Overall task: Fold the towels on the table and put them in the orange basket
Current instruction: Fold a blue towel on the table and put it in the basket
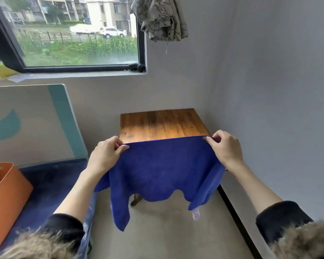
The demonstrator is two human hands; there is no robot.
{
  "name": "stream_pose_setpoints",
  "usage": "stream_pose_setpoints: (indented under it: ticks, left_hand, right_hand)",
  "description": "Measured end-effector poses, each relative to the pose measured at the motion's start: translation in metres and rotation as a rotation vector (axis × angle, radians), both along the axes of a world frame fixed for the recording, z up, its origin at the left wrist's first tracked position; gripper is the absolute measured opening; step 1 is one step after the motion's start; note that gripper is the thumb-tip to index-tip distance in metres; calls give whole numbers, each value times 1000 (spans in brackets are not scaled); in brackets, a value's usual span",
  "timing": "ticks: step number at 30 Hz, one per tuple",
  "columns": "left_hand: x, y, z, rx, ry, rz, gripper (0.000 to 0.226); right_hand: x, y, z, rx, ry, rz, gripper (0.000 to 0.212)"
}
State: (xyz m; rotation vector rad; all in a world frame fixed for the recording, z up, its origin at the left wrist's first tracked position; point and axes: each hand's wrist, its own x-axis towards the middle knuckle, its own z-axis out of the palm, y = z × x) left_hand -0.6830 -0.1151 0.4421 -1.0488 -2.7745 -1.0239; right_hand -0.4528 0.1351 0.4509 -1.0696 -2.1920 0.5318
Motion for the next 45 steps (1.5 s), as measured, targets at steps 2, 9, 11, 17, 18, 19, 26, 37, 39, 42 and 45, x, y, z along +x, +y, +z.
stream_pose_setpoints:
  ticks: [2, 9, 11, 17, 18, 19, 26, 37, 39, 42, 45]
  left_hand:
    - [-20, 16, -11, -11, 4, 29, 23]
    - [-98, 79, -59, -72, -152, -113, 8]
    - [-117, 96, -73, -94, -182, -143, 5]
    - [-171, 151, -97, -148, -212, -144, 8]
    - [-179, 161, -100, -161, -217, -133, 7]
    - [-189, 172, -102, -172, -221, -125, 6]
    - [-257, 255, -126, -240, -205, -65, 7]
    - [-313, 314, -222, -319, -299, -111, 22]
    - [-312, 301, -246, -338, -350, -108, 24]
    - [-310, 280, -279, -398, -386, -136, 29]
    - [-305, 264, -304, -431, -324, -198, 39]
  right_hand:
    - [-18, 20, -11, 49, -68, -61, 31]
    - [-97, 80, -57, 137, -255, -141, 33]
    - [-117, 96, -71, 156, -282, -146, 32]
    - [-168, 147, -100, 176, -393, -158, 32]
    - [-178, 157, -103, 181, -411, -149, 33]
    - [-187, 167, -106, 184, -428, -141, 33]
    - [-261, 250, -137, 155, -487, -97, 32]
    - [-327, 302, -228, -94, -514, 28, 33]
    - [-332, 289, -249, -148, -557, 76, 34]
    - [-345, 261, -277, -200, -598, 134, 37]
    - [-362, 225, -302, -245, -662, 162, 43]
